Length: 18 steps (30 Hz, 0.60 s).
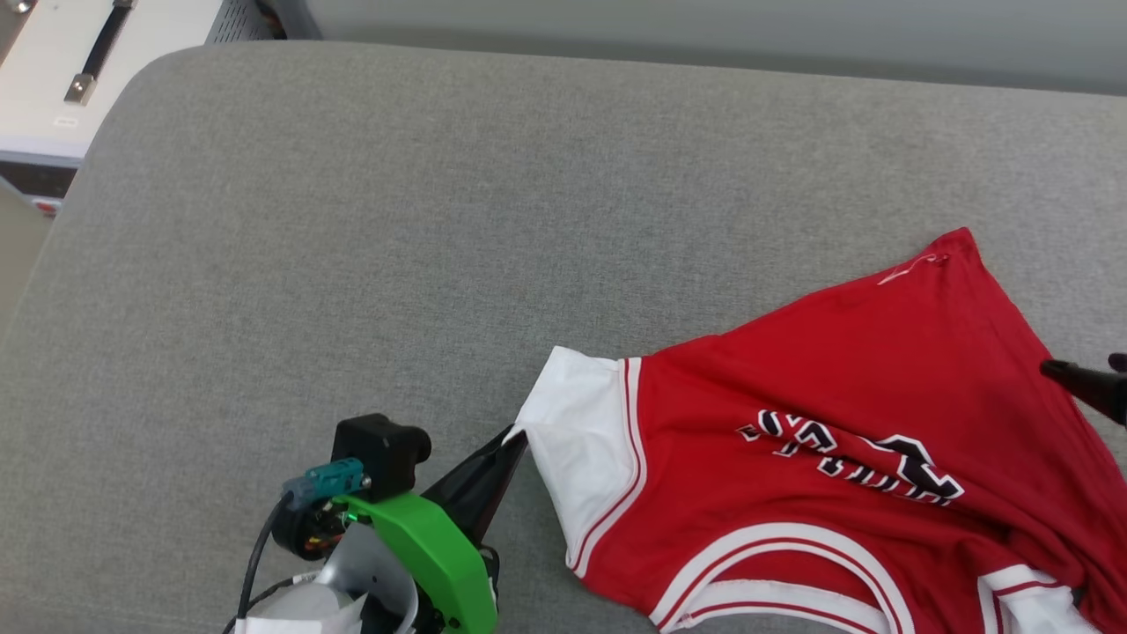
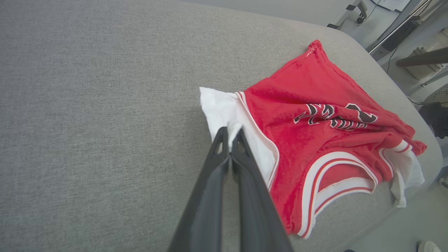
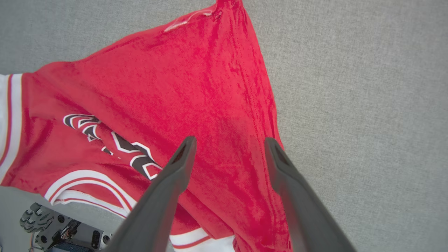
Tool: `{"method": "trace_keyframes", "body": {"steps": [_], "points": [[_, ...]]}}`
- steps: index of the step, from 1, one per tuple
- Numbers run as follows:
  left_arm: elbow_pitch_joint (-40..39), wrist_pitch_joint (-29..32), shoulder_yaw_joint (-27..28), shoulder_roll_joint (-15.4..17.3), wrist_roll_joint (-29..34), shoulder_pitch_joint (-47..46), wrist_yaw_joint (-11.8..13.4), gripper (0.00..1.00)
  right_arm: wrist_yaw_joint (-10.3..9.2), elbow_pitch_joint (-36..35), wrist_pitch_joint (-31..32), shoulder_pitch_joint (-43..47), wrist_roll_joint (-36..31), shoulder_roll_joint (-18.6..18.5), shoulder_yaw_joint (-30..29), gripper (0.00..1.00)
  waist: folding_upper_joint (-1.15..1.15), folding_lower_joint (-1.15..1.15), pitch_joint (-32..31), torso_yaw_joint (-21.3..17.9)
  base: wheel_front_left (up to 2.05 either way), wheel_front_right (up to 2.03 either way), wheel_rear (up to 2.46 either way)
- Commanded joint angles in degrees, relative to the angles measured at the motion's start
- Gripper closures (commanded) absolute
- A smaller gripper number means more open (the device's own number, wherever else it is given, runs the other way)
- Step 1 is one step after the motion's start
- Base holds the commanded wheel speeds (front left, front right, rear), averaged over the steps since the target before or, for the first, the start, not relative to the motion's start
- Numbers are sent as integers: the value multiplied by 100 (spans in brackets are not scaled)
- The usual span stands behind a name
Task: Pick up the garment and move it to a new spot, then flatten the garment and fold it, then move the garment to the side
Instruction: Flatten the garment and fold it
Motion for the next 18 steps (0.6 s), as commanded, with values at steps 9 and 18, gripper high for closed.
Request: {"method": "trace_keyframes", "body": {"steps": [9,18], "points": [[-64,-43,-62,-186,200,-420,-98,100,-5,1049,276,-1395,-654,-95,419,0,0,0,870,688,0,0,0],[47,-137,-154,-373,258,-622,-226,100,-5,1975,11,-2067,-1048,-270,470,0,0,0,1240,1031,0,0,0]]}}
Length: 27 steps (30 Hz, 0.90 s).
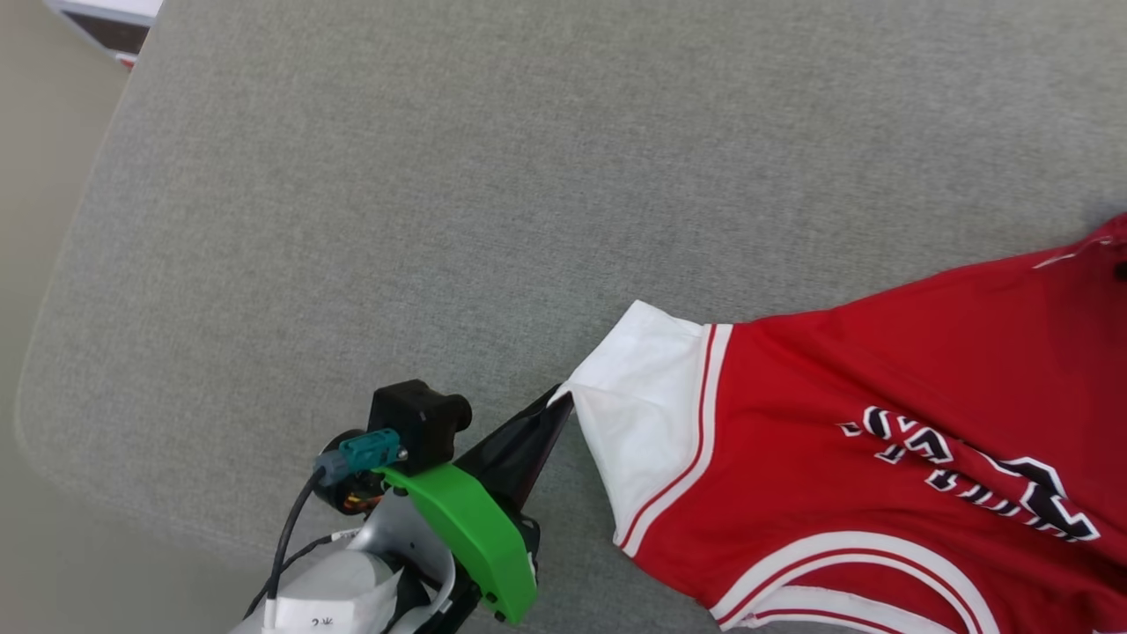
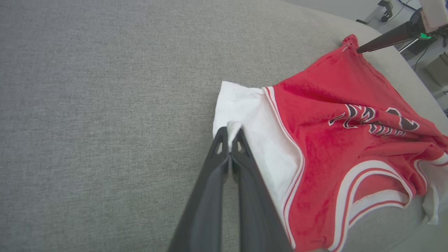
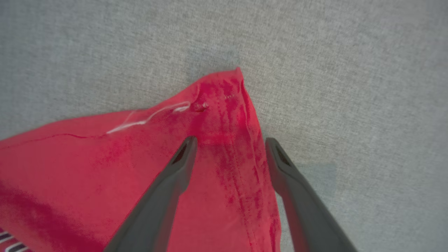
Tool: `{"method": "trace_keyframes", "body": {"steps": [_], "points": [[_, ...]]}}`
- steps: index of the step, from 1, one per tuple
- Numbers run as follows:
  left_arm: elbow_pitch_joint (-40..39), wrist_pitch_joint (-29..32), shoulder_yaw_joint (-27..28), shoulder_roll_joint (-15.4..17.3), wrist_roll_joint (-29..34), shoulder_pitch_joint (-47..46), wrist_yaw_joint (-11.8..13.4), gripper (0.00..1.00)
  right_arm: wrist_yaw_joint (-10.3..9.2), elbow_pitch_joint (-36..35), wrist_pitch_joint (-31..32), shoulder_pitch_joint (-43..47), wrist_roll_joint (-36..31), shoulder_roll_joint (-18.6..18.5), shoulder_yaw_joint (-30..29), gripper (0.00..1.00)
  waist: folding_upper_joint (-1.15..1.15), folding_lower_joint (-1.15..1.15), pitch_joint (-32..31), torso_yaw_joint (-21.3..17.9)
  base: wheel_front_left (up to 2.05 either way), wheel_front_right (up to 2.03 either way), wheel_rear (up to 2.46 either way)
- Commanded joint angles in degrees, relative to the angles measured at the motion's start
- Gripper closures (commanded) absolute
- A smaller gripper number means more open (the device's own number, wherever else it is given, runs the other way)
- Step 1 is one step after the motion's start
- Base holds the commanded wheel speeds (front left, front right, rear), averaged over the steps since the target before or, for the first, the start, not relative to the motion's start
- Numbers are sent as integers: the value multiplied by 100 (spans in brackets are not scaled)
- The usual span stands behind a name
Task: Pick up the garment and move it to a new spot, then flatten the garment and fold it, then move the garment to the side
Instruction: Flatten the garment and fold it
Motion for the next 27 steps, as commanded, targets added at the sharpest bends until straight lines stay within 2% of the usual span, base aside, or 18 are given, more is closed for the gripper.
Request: {"method": "trace_keyframes", "body": {"steps": [1,12,13,14,17,27], "points": [[37,-41,1,-63,38,-135,-43,100,-5,132,-87,-118,-70,-17,-8,0,0,0,237,233,0,0,0],[181,-121,-59,-213,-17,-198,-129,100,-5,701,-159,35,-68,-10,426,0,0,0,334,366,0,0,0],[192,-122,-61,-216,-19,-199,-129,100,-5,712,-145,68,-46,-24,466,62,0,0,327,369,0,0,0],[205,-123,-62,-218,-25,-200,-131,100,-5,720,-153,103,-20,-41,509,100,0,0,312,372,0,0,0],[246,-125,-49,-205,-47,-197,-130,100,-5,727,-283,146,63,-62,589,100,0,0,248,360,0,0,0],[425,-380,188,-78,-32,-189,-35,100,-5,787,-1786,-110,382,-26,838,100,0,0,-377,54,0,0,0]]}}
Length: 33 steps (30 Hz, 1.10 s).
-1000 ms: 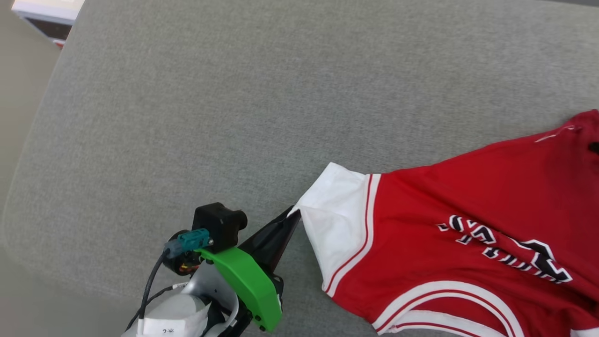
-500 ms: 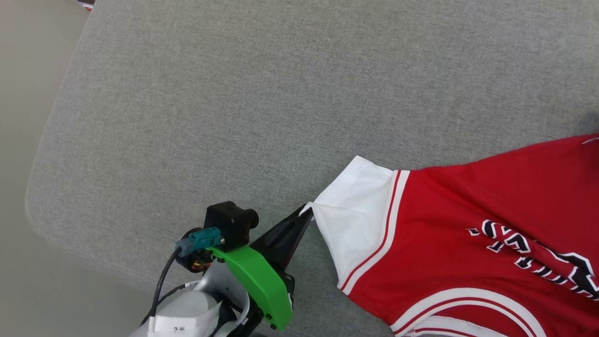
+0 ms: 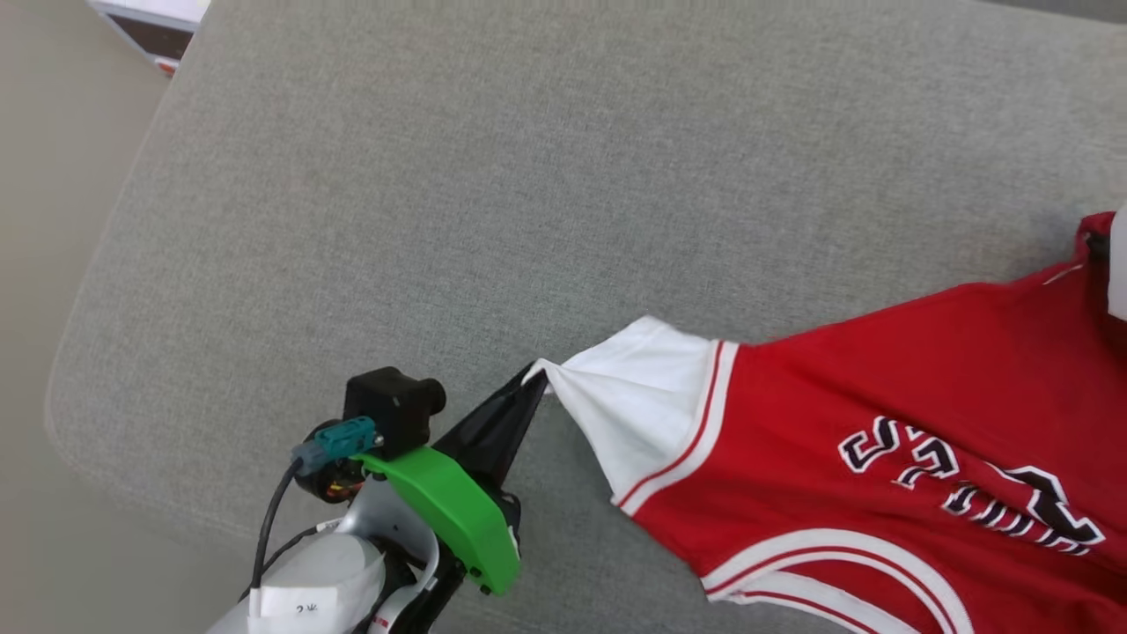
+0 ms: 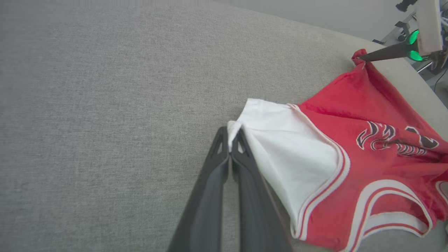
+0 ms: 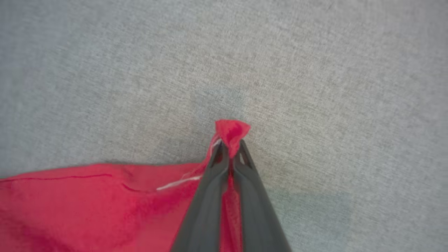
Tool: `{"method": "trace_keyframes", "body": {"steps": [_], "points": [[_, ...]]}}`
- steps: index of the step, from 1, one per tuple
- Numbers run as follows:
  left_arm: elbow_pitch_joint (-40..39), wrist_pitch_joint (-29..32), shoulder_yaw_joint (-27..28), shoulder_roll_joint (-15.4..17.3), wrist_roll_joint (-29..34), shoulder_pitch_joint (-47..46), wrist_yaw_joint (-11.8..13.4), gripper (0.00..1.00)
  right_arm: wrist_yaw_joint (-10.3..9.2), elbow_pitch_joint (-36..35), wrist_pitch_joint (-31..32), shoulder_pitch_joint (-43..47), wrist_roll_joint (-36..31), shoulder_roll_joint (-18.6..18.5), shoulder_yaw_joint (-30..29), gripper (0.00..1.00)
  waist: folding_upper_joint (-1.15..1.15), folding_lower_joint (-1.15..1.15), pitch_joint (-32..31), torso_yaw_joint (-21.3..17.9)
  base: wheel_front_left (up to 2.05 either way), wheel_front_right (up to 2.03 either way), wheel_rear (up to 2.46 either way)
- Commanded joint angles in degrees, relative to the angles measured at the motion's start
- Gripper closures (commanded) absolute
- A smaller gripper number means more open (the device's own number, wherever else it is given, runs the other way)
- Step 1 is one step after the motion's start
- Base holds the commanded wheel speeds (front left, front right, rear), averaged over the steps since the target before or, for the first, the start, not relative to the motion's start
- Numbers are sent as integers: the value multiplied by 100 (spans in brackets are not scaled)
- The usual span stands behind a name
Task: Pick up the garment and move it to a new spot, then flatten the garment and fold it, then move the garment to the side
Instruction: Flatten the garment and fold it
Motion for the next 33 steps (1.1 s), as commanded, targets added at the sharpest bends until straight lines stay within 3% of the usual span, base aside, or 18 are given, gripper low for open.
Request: {"method": "trace_keyframes", "body": {"steps": [1,17,33], "points": [[46,-80,50,20,13,-111,35,100,-5,35,-192,23,91,30,40,100,0,0,-303,-209,0,0,0],[-91,-555,774,374,162,-476,336,100,-5,-294,-1985,162,631,-126,16,100,0,0,-1443,-1028,0,0,0],[-869,-768,1589,951,517,-1173,717,100,-5,-1713,-2387,764,668,81,-463,100,0,0,-2127,-1694,0,0,0]]}}
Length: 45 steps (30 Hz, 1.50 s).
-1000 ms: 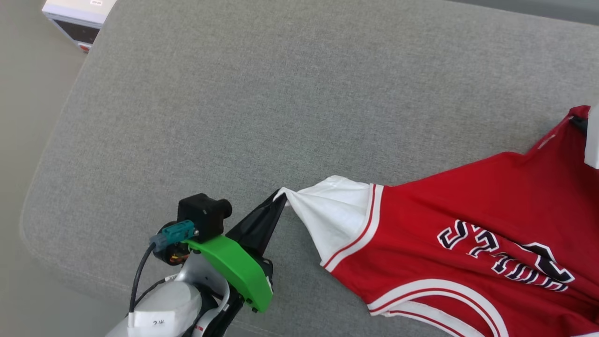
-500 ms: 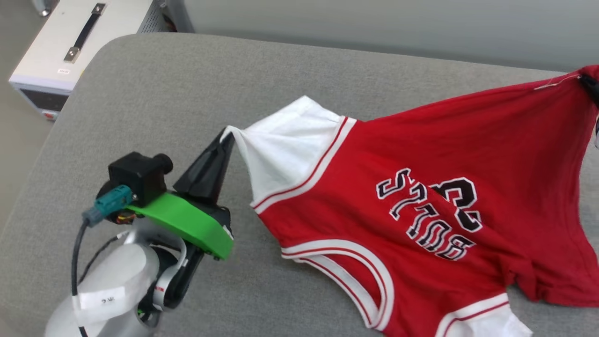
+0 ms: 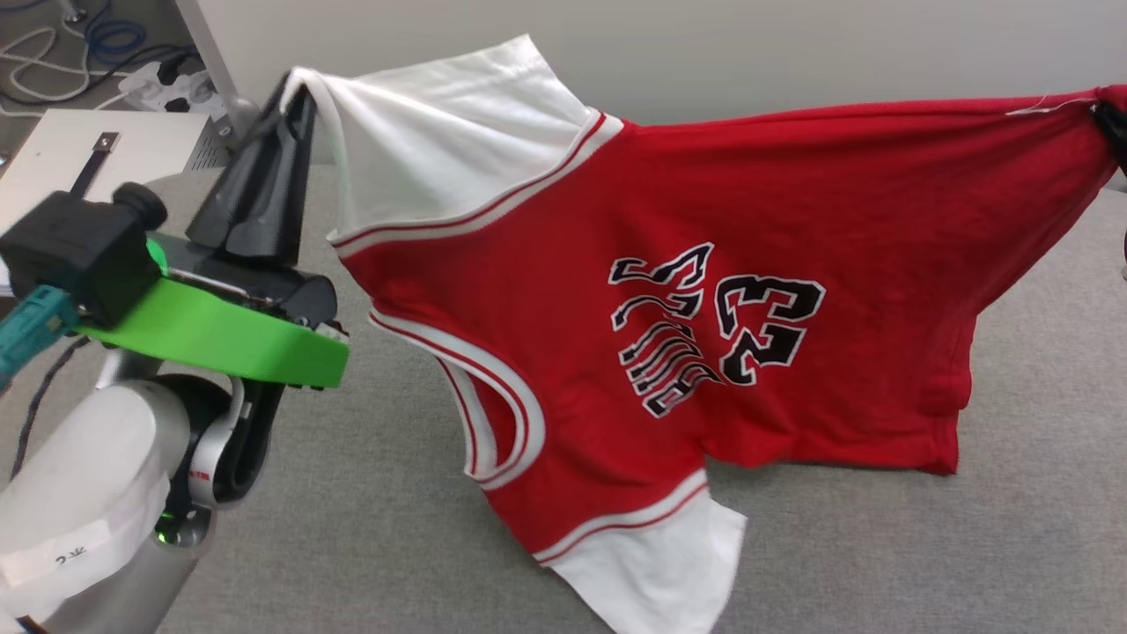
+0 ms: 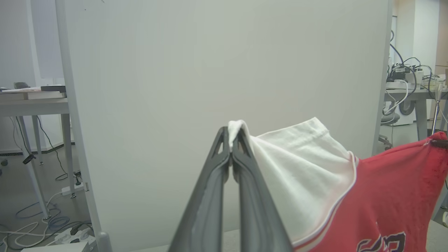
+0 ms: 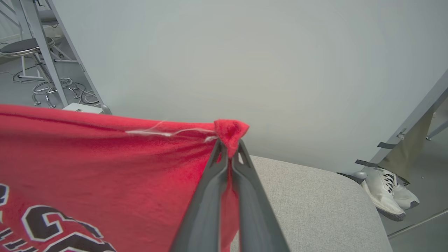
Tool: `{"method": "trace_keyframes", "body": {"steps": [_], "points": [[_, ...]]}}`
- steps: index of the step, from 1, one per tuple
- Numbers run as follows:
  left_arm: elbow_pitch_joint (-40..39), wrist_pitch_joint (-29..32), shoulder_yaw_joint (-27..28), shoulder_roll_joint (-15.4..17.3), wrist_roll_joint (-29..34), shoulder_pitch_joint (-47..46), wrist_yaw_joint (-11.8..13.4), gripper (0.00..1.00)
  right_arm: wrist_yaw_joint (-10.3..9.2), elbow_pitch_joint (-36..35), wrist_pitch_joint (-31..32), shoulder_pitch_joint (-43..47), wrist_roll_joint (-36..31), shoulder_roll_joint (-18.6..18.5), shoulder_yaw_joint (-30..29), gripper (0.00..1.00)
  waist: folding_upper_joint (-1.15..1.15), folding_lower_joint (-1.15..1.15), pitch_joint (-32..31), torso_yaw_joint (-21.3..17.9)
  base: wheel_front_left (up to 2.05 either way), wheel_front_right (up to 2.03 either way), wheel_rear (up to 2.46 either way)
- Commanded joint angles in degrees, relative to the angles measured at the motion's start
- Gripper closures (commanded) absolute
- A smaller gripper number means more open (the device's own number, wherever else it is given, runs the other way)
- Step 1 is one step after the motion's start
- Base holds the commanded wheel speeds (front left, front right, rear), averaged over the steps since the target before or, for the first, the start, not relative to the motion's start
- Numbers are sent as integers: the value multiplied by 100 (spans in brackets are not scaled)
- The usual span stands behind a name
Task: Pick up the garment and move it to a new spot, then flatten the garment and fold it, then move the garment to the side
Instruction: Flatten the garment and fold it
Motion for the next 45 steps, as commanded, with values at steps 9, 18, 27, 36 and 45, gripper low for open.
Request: {"method": "trace_keyframes", "body": {"steps": [9,18,27,36,45], "points": [[-697,74,350,322,313,-615,215,100,-5,-827,78,282,-63,380,-642,100,0,0,-232,-342,0,0,0],[-1009,579,553,852,715,-1420,228,100,-5,-1336,-178,52,-218,584,-1199,100,0,0,239,-387,0,0,0],[-582,810,779,1181,691,-2588,-270,100,-5,-1188,-393,-928,-483,515,-1315,100,0,0,1249,-365,0,0,0],[293,828,758,1194,721,-4148,-989,100,-5,-384,-711,-2578,-892,288,-864,100,0,0,2458,-426,0,0,0],[2249,508,361,823,1376,-6301,-1692,100,-5,1171,-1414,-4574,-1545,269,-108,100,0,0,3403,-504,0,0,0]]}}
